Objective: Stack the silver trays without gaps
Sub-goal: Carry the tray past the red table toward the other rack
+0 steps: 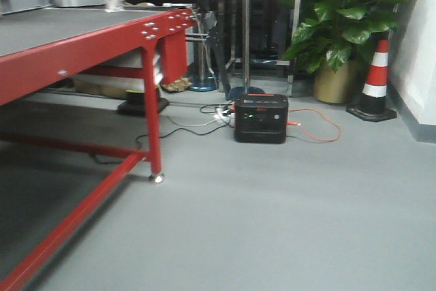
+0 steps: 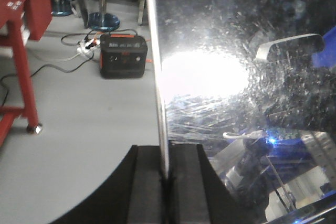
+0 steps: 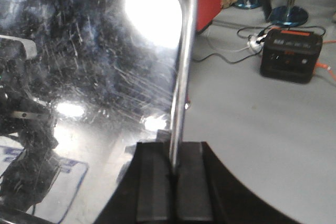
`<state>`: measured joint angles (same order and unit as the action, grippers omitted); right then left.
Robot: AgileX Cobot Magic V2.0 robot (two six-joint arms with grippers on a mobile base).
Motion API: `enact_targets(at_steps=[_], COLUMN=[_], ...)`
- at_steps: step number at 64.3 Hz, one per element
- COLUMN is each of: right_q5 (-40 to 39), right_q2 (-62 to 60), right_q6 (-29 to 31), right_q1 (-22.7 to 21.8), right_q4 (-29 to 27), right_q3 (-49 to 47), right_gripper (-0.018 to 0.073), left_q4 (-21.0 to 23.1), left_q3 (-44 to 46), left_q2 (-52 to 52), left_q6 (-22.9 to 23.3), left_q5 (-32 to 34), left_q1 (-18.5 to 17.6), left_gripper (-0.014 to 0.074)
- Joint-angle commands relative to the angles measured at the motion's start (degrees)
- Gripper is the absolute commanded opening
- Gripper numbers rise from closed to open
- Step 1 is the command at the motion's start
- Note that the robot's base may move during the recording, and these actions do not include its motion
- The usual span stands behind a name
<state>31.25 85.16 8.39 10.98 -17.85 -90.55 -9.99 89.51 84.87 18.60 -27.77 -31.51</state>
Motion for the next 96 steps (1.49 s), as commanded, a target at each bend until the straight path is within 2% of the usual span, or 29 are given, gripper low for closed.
enact_targets(at_steps=[1, 96], right_q5=[-2.33, -3.05], right_q2=[-0.67, -0.57], right_q6=[0.82, 0.82], right_q1=[0.12, 0.12], right_q4=[0.57, 0.57], right_q3=[-0.28, -0.28], right_gripper=[-0.0078, -0.0078], left_q4=[0.15, 0.15], left_q3=[0.56, 0.56], left_q2=[-0.72, -0.60], left_q6=[-0.36, -0.36], left_q5=[2.27, 2.30], left_q1=[-0.18, 0.47], left_gripper=[-0.0020, -0.0020])
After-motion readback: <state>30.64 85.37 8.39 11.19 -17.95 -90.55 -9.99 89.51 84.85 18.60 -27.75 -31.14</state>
